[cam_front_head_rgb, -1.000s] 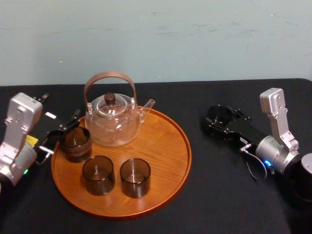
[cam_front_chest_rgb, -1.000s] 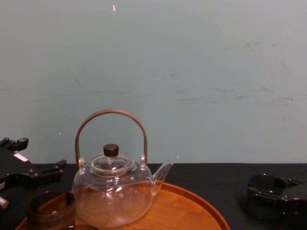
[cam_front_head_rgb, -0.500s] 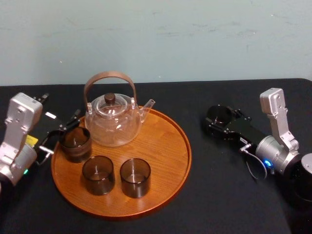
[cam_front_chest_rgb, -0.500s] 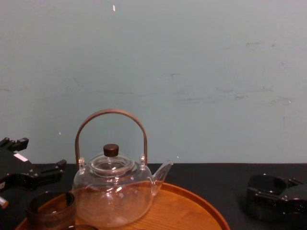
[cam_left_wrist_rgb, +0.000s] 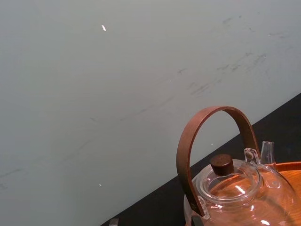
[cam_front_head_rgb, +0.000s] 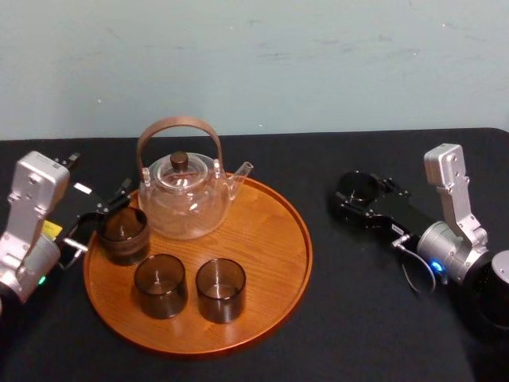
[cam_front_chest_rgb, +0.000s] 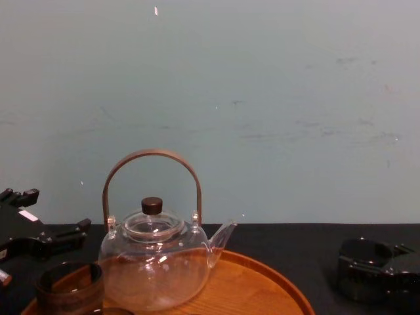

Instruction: Pick up the glass from the table and place it on the tray.

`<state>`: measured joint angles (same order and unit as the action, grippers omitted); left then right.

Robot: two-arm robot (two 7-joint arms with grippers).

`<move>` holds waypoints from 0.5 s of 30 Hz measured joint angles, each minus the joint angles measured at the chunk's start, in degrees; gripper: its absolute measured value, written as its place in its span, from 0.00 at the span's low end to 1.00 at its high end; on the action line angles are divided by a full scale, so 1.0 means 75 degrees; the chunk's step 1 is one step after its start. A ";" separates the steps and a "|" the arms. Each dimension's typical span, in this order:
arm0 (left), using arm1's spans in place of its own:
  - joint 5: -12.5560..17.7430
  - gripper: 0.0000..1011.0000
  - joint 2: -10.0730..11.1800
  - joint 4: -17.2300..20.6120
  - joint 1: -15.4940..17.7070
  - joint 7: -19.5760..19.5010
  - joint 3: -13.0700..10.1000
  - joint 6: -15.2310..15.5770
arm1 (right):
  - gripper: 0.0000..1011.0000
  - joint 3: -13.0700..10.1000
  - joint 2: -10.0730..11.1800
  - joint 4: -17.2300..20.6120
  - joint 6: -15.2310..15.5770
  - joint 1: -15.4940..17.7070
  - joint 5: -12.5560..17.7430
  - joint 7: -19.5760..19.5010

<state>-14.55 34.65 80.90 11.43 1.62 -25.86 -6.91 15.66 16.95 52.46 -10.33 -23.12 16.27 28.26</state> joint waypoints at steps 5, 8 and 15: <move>0.0000 0.99 0.0000 0.0000 0.0000 0.0000 0.0000 0.0000 | 0.89 -0.0063 0.0054 0.0232 -0.0063 0.0117 0.0068 0.0025; 0.0000 0.99 0.0000 0.0000 0.0000 0.0000 0.0000 0.0000 | 0.89 -0.0110 0.0110 0.0500 -0.0093 0.0246 0.0132 0.0044; 0.0000 0.99 0.0000 0.0000 0.0000 0.0000 0.0000 0.0000 | 0.89 -0.0132 0.0207 0.1097 -0.0120 0.0534 0.0243 0.0103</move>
<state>-14.55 34.64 80.90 11.43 1.62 -25.86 -6.91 14.67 18.50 60.68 -11.23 -19.12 18.09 29.03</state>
